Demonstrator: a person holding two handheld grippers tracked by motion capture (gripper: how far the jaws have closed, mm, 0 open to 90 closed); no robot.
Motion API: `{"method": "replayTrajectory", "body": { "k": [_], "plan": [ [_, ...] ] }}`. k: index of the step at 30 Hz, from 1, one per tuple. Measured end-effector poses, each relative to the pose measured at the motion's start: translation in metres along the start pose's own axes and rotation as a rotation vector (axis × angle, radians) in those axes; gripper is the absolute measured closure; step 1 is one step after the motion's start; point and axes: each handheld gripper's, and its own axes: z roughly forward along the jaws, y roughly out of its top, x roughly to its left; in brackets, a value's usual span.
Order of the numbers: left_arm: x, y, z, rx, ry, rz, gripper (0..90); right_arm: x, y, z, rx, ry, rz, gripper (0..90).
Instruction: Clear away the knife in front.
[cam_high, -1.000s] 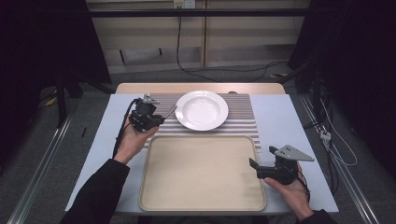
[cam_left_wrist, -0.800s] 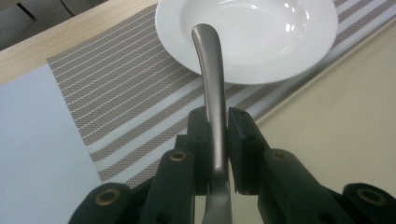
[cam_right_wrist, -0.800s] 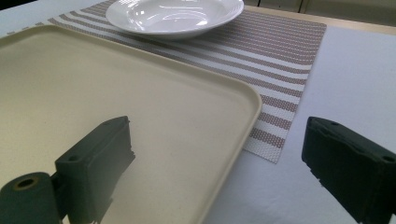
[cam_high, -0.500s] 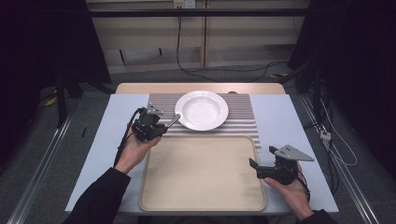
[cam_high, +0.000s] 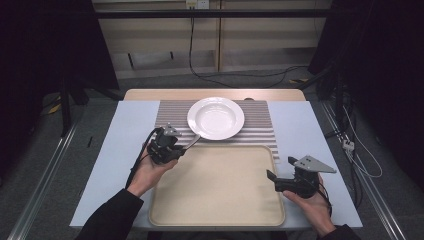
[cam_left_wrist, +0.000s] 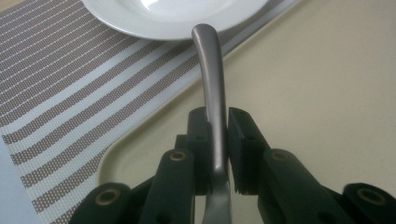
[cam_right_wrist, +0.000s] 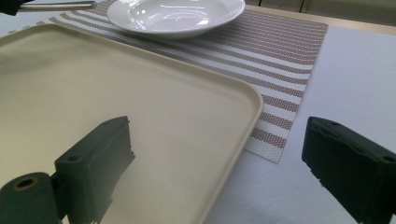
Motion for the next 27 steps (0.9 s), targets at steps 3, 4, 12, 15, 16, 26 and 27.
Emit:
{"method": "replayTrajectory", "body": {
  "k": [3,4,12,15,16,26,27],
  "plan": [
    [-0.003,-0.003,0.002,0.009,0.000,0.000,79.8,0.000,0.000,0.000,0.002,-0.003,-0.004,8.3],
    [-0.005,-0.004,0.003,0.011,0.013,-0.007,79.8,0.001,0.000,-0.001,0.002,-0.008,-0.007,8.3],
    [-0.014,-0.016,0.007,0.042,0.006,-0.024,79.8,0.003,0.000,-0.002,0.003,-0.006,-0.009,8.3],
    [-0.015,-0.018,0.009,0.051,0.003,-0.026,79.8,0.003,0.000,-0.001,0.004,-0.007,-0.008,8.3],
    [-0.015,-0.019,0.010,0.057,0.000,-0.019,79.8,0.003,0.000,-0.001,0.004,-0.007,-0.008,8.3],
    [-0.024,-0.023,0.022,0.085,-0.012,-0.011,79.8,0.002,0.000,-0.002,0.005,0.000,-0.009,8.3],
    [-0.024,-0.023,0.023,0.092,-0.019,-0.007,79.8,0.002,0.000,-0.001,0.006,0.000,-0.007,8.3]
  ]
}}
